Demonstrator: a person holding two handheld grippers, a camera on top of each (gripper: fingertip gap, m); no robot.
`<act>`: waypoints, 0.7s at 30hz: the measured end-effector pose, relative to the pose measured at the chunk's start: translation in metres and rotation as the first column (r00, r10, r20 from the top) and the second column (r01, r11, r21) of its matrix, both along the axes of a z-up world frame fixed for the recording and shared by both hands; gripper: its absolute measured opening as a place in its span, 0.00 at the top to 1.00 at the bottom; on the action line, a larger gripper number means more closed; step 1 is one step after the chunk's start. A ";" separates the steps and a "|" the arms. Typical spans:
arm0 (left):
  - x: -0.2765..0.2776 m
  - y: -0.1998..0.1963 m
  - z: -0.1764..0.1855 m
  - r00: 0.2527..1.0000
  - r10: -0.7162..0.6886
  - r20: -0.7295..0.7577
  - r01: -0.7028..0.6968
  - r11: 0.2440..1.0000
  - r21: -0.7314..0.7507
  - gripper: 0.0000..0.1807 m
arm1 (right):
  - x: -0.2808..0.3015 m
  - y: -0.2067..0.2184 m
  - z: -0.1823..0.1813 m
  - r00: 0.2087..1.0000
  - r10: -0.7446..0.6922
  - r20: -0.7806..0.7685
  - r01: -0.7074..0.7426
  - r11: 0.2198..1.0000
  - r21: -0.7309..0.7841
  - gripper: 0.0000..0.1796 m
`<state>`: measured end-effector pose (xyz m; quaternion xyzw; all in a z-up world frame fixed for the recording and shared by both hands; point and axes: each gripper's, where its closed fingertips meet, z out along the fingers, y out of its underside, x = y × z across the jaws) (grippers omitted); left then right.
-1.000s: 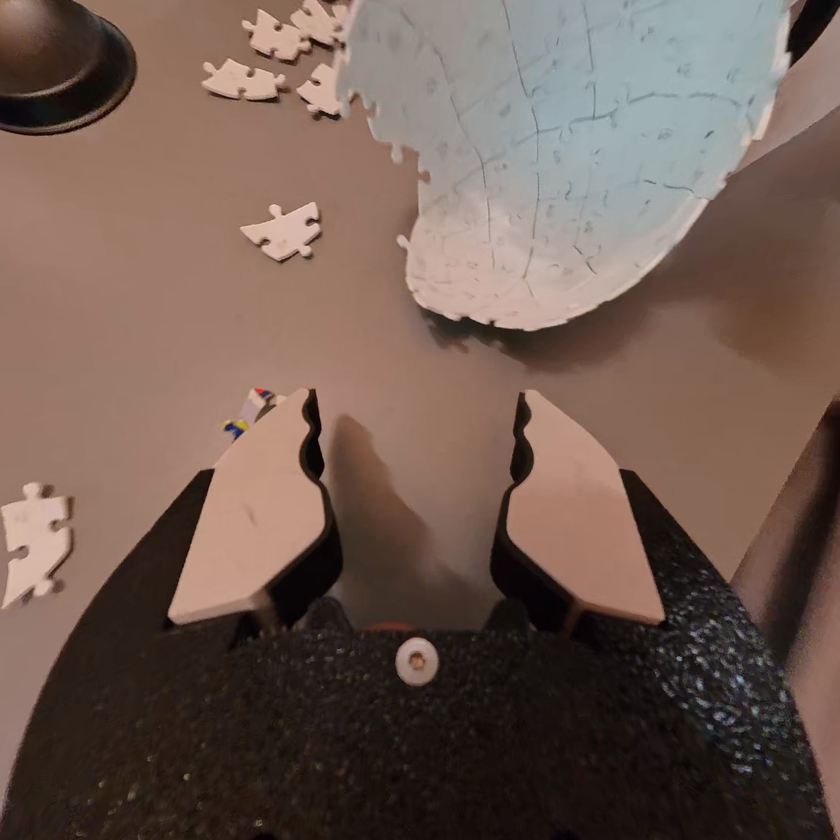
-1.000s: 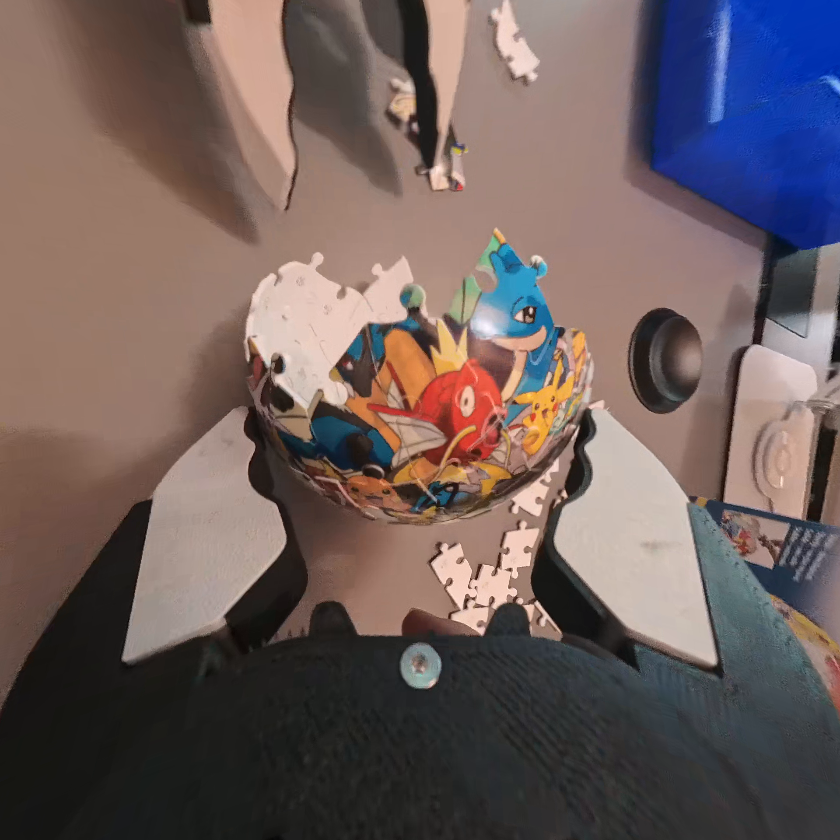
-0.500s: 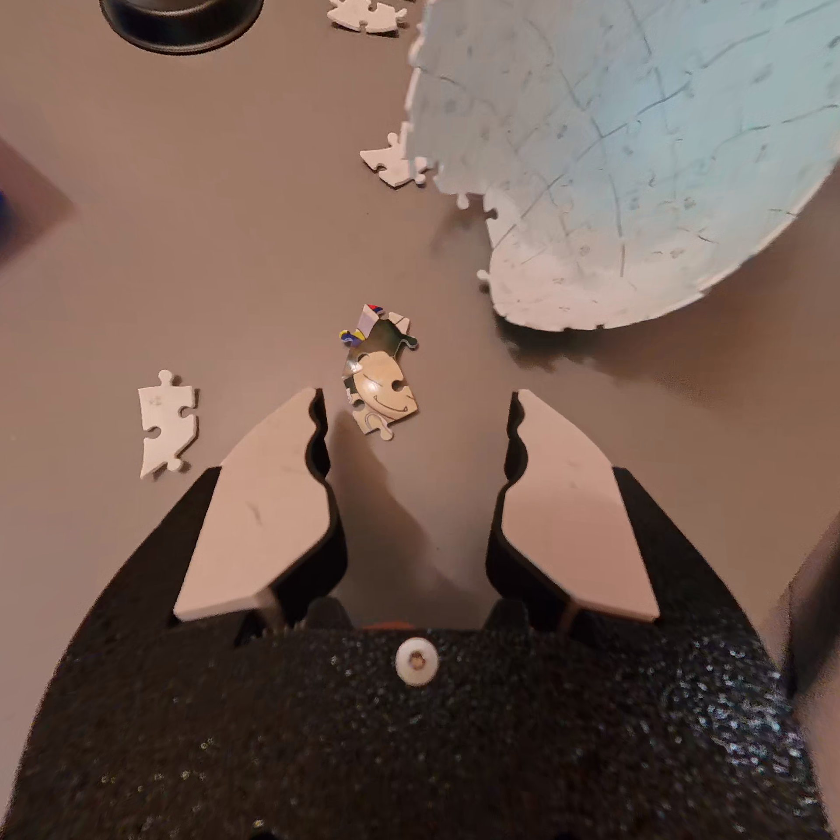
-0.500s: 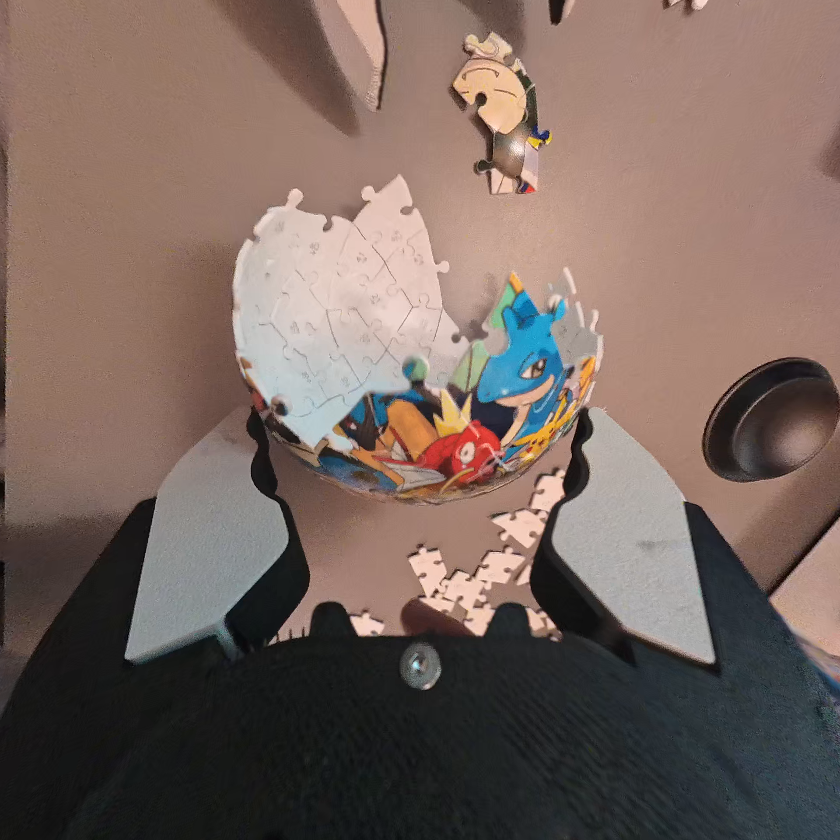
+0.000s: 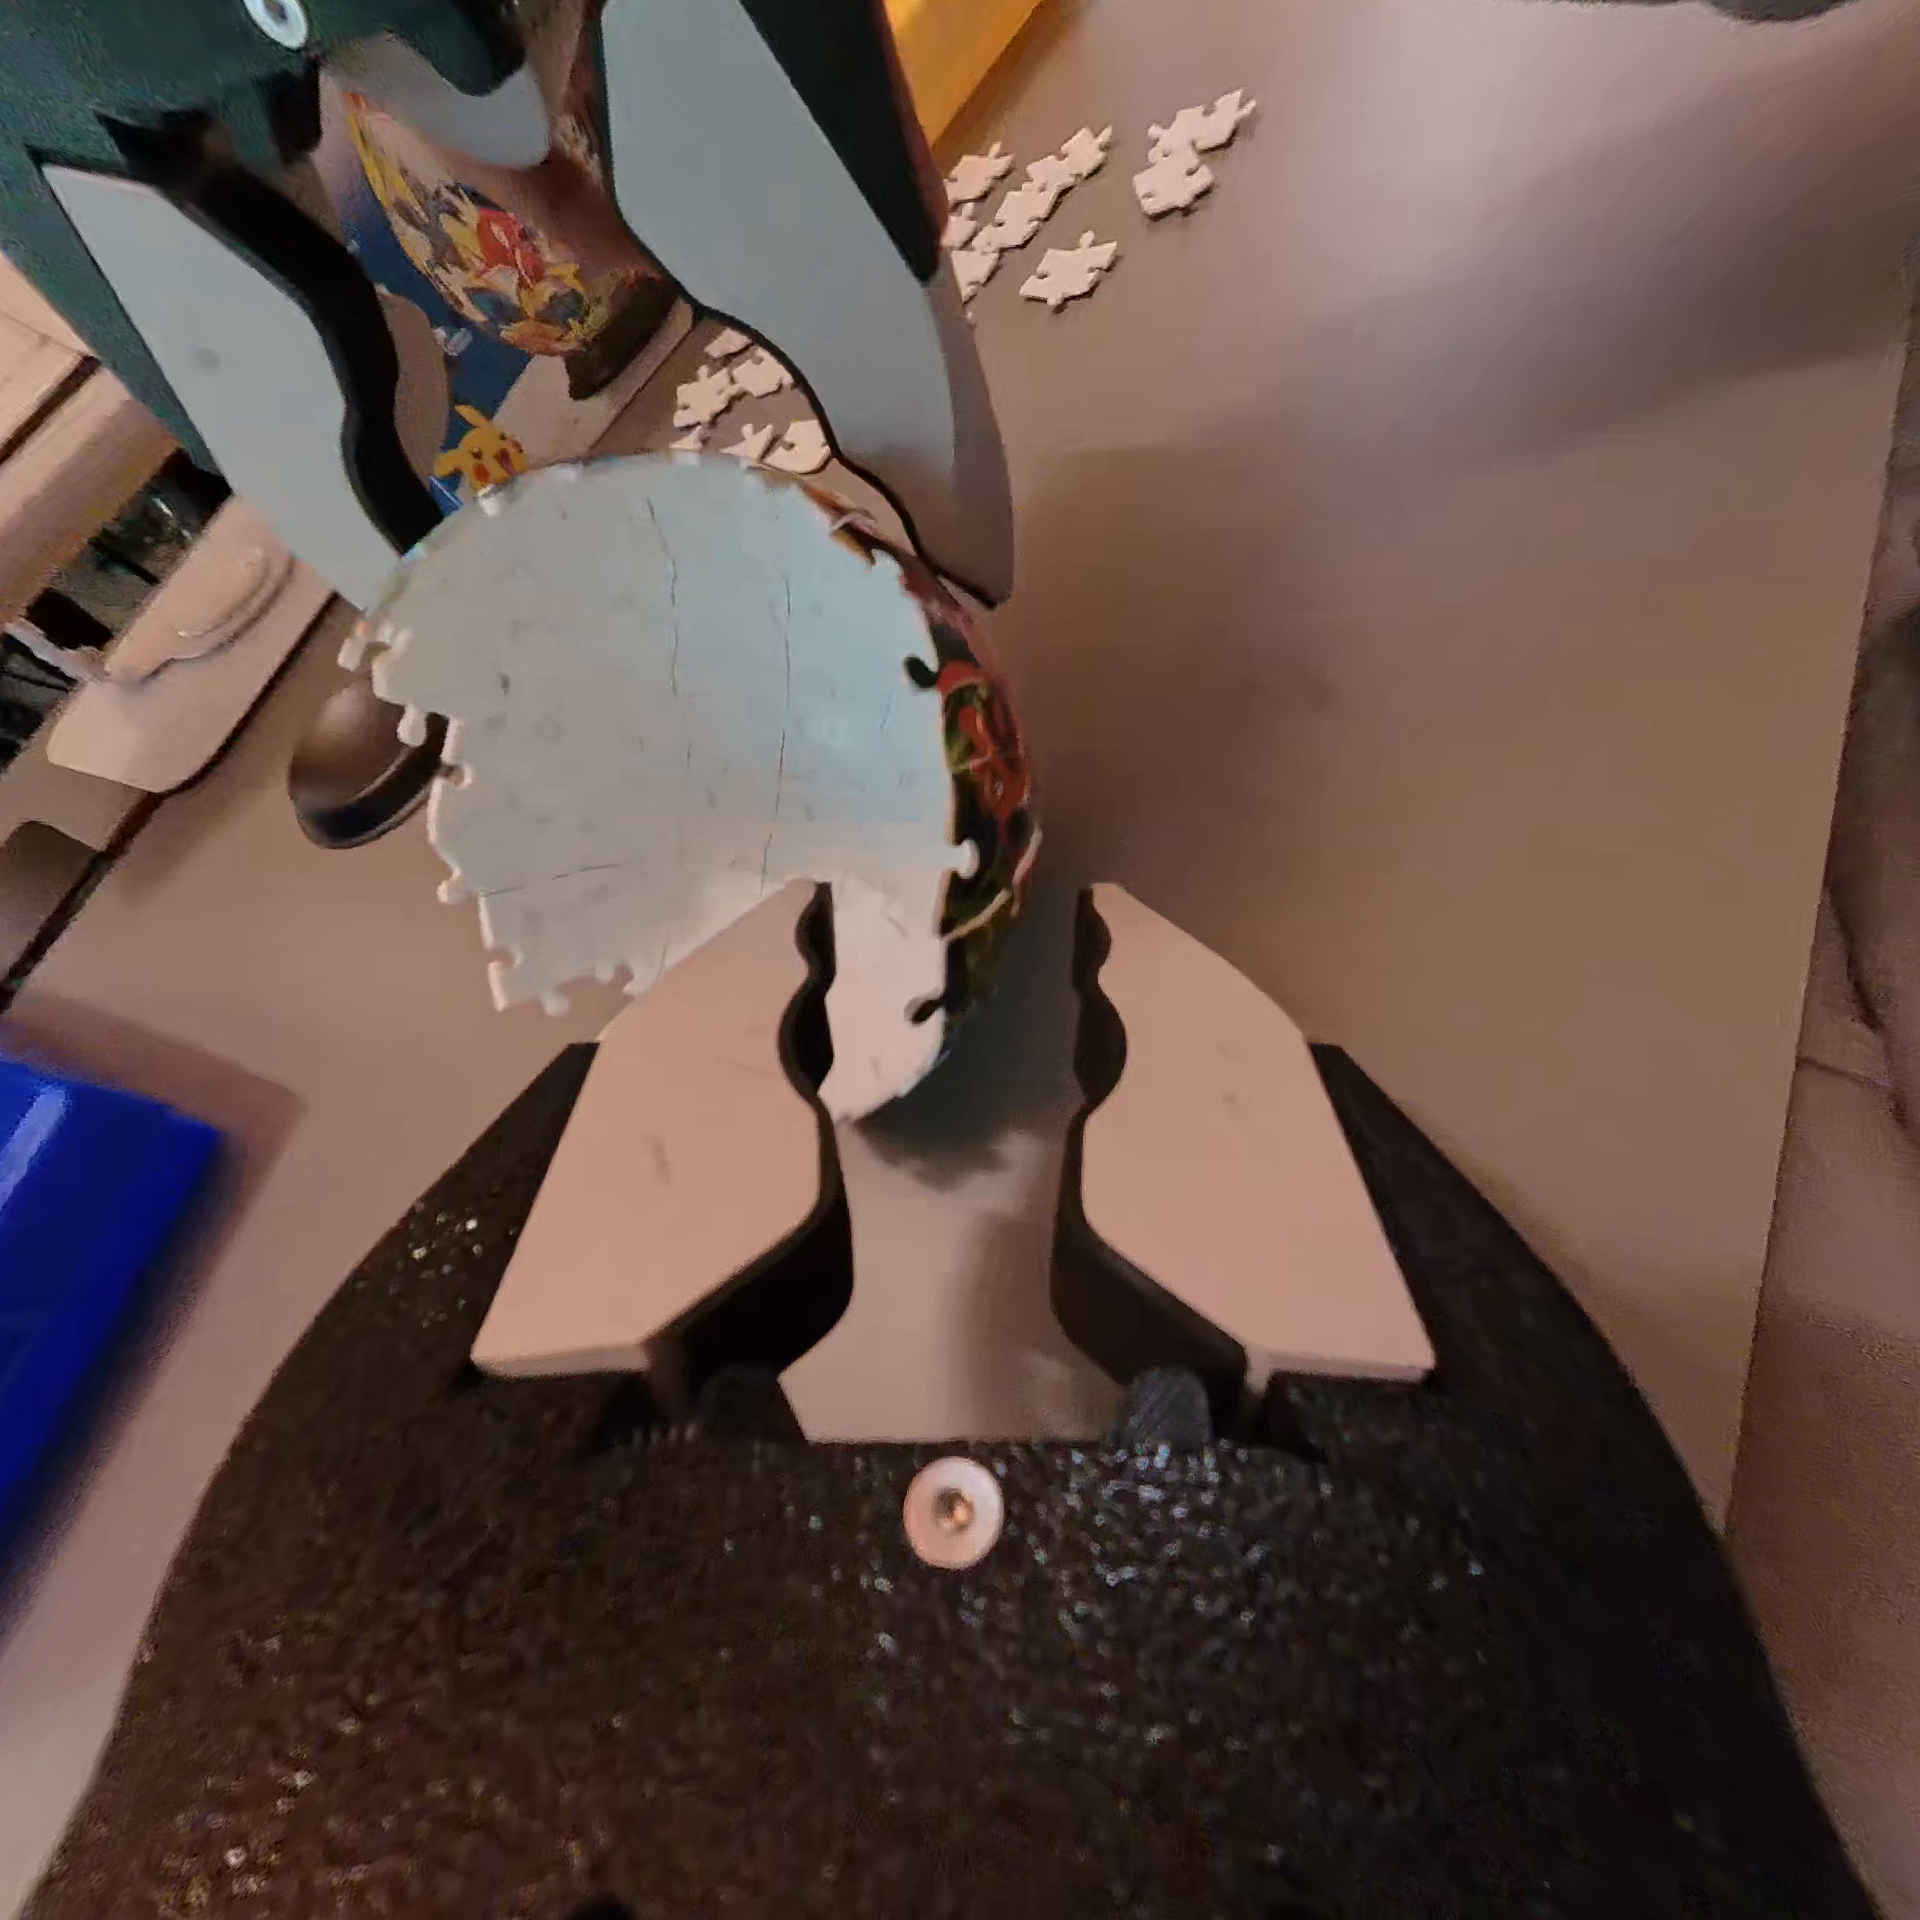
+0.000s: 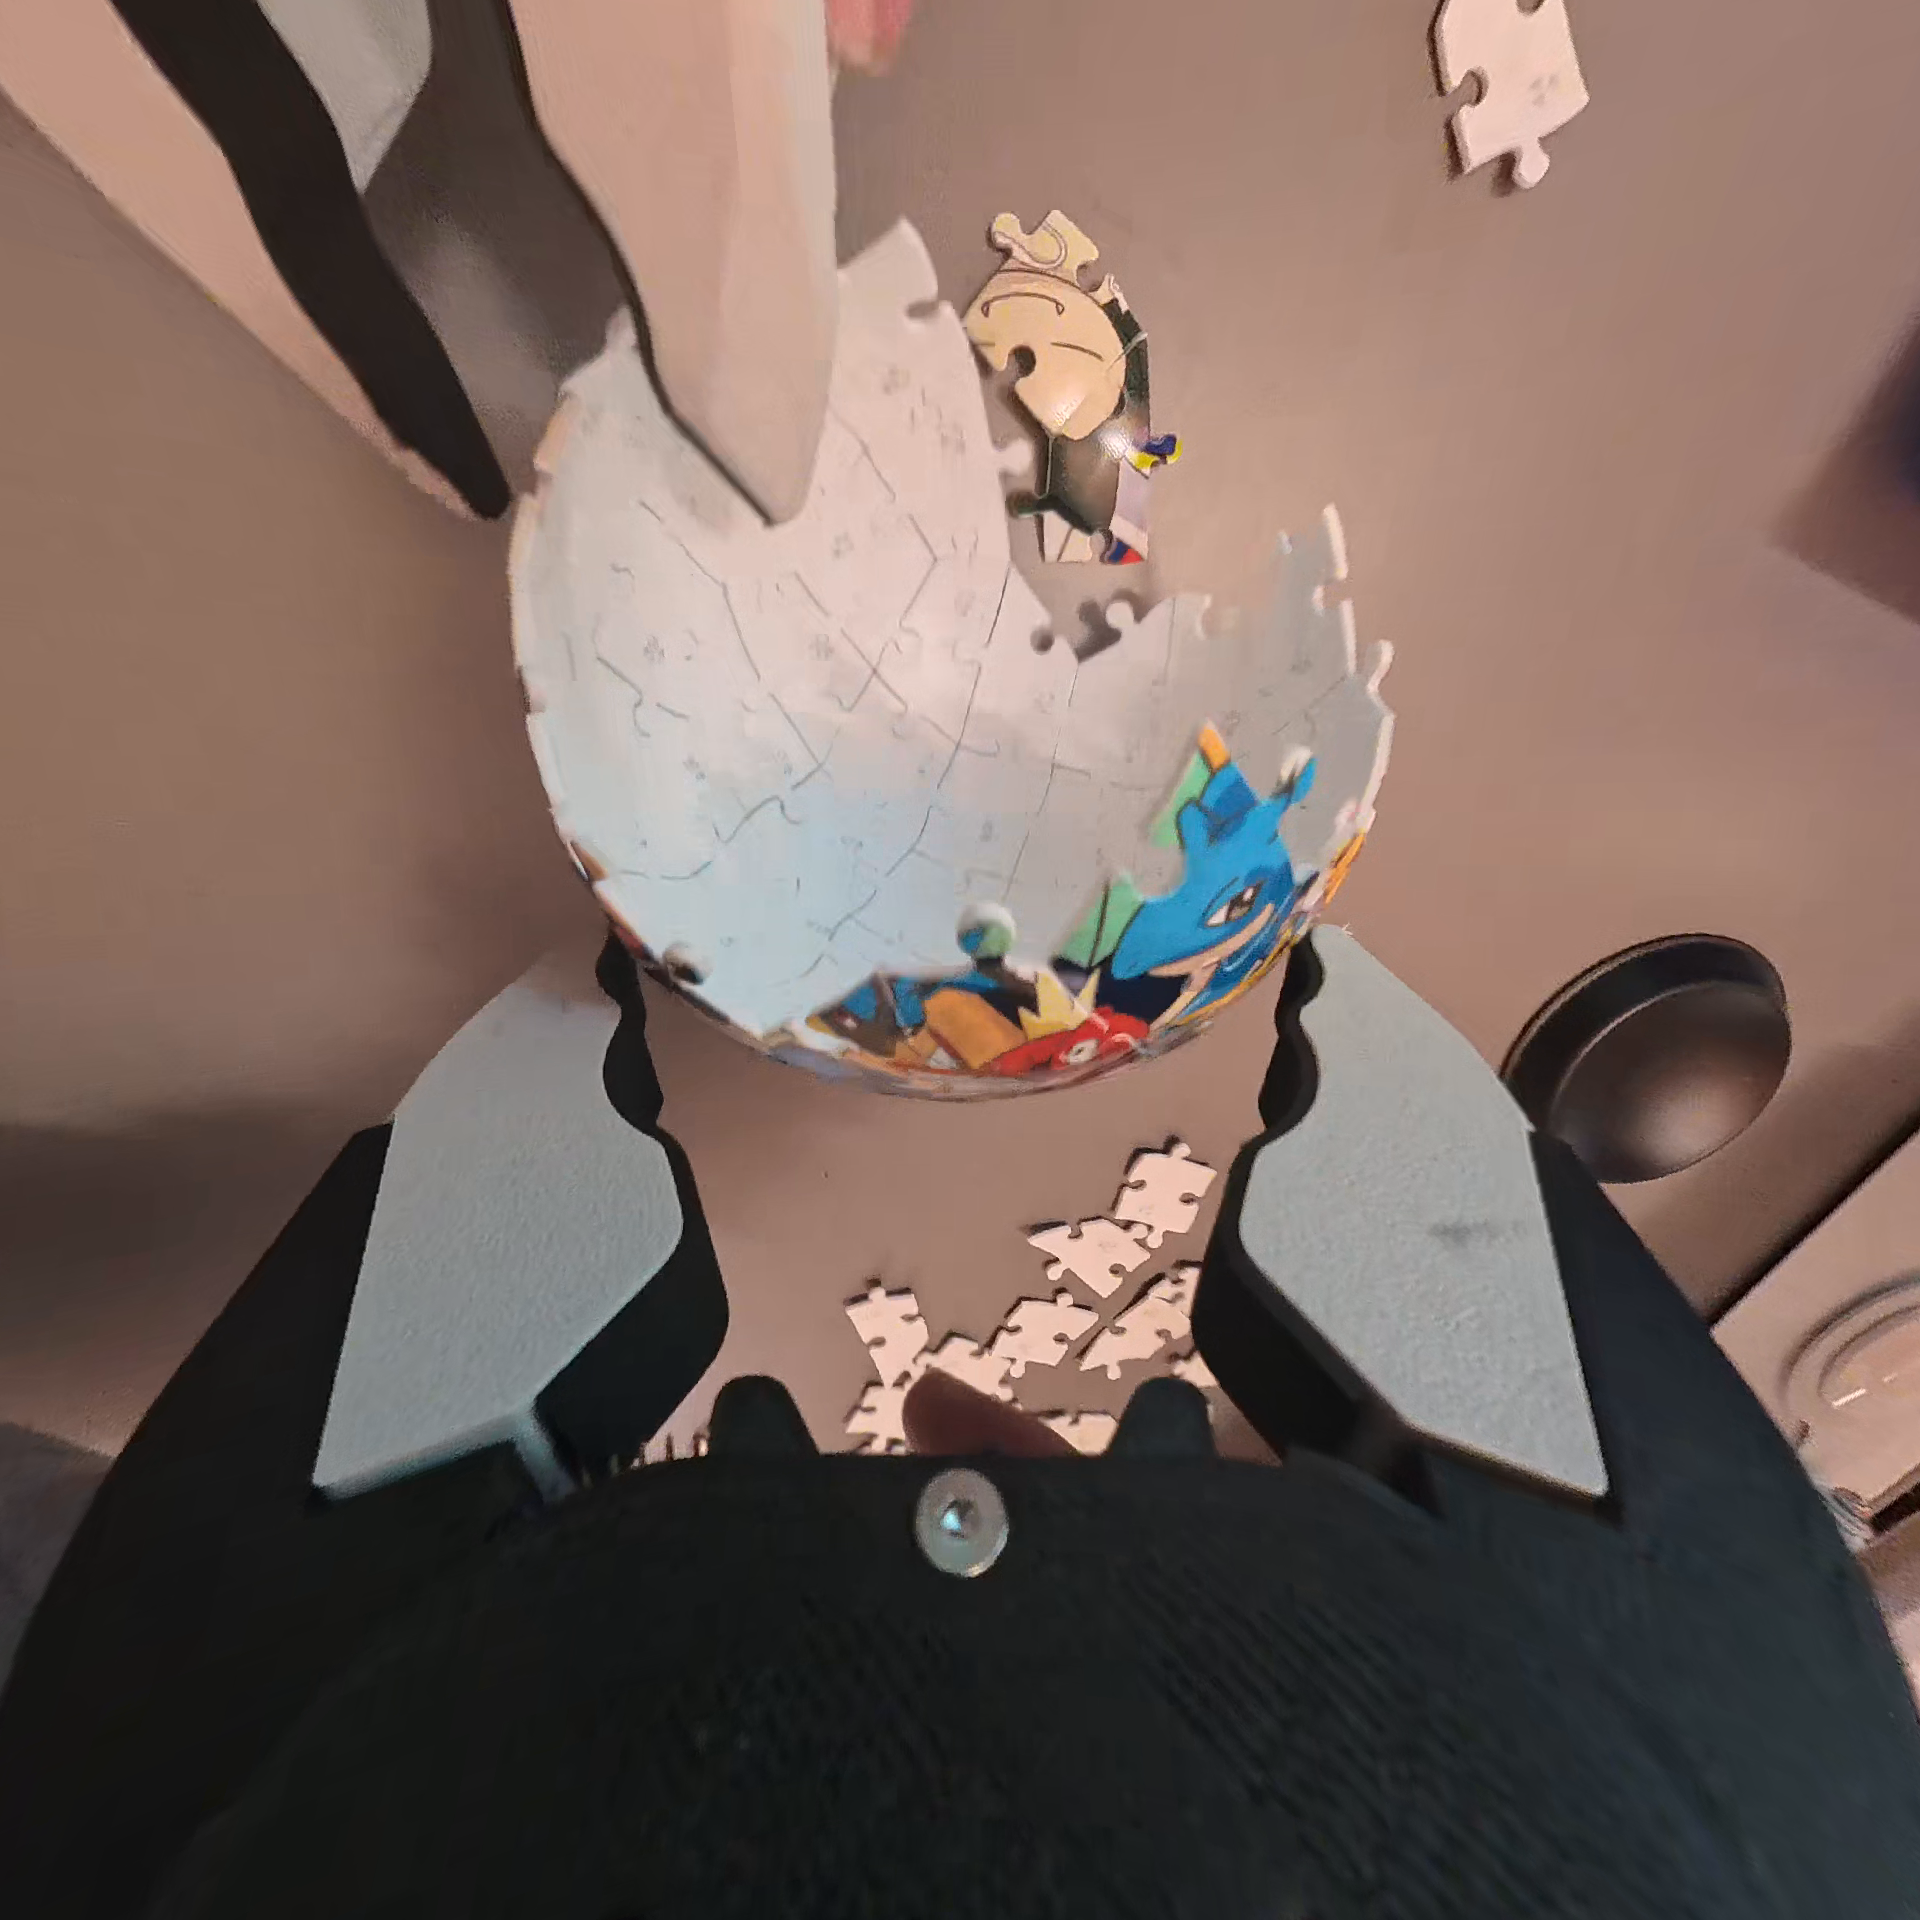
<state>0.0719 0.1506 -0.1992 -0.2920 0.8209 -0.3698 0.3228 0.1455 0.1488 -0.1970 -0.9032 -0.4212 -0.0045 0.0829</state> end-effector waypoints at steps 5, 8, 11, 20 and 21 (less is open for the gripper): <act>0.008 -0.010 0.001 0.999 -0.036 -0.033 0.035 0.999 -0.039 0.86 | -0.001 0.001 -0.002 1.000 -0.002 -0.008 0.003 1.000 0.017 0.38; 0.009 -0.013 -0.004 0.989 -0.065 -0.130 0.052 0.994 -0.096 0.90 | -0.002 0.002 0.000 1.000 -0.007 -0.021 0.007 0.999 0.038 0.42; 0.009 -0.015 -0.004 0.981 -0.082 -0.178 0.059 0.989 -0.133 0.94 | -0.003 0.003 0.001 0.998 -0.023 -0.058 0.027 0.997 0.070 0.43; 0.020 0.000 0.019 0.989 -0.026 -0.148 -0.045 0.888 -0.458 0.99 | 0.006 0.012 0.021 0.913 -0.117 -0.391 0.306 0.830 0.466 0.37; 0.021 0.004 0.025 0.992 -0.017 -0.128 -0.052 0.854 -0.518 0.99 | 0.012 0.021 0.027 0.904 -0.122 -0.410 0.357 0.743 0.566 0.36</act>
